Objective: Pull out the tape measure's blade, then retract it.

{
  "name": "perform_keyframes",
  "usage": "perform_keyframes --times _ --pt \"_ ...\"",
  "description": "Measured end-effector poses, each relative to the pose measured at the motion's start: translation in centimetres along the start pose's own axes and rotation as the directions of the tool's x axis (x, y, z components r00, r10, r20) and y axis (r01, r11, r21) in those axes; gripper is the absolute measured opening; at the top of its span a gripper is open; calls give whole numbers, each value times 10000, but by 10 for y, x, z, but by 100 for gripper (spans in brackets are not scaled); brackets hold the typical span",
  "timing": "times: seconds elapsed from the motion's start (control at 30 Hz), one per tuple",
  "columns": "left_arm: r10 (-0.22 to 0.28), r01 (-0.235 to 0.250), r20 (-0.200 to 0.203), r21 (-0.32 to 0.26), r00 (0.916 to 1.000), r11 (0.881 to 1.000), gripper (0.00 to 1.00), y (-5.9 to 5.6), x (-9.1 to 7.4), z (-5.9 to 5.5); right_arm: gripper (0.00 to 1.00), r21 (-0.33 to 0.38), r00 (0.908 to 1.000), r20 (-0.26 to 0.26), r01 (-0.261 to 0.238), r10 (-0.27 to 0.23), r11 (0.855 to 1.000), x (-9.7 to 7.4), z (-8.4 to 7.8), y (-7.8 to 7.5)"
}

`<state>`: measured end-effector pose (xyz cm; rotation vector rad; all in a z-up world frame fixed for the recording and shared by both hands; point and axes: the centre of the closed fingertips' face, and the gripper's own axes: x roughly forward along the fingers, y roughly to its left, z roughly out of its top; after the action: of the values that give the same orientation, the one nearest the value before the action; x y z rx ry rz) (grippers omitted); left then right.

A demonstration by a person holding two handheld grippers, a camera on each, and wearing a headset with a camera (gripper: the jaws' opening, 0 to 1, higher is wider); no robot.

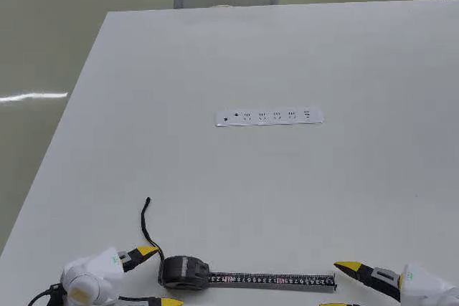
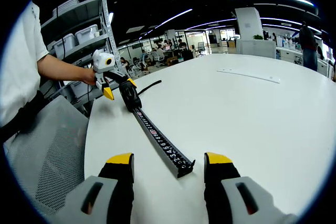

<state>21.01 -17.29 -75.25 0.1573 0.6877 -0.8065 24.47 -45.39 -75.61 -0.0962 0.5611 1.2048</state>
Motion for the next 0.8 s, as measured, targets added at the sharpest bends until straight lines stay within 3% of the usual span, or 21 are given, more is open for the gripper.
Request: perform_keyframes --times 0.37,0.8 --pt "581 -565 286 -550 9979 9969 71 2 -11 -3 61 443 9970 -266 732 -721 9963 -5 -2 3" --pt "916 -887 360 -749 9951 9932 73 -7 -23 -7 69 986 9908 -373 1332 -1301 9862 -14 -4 11"
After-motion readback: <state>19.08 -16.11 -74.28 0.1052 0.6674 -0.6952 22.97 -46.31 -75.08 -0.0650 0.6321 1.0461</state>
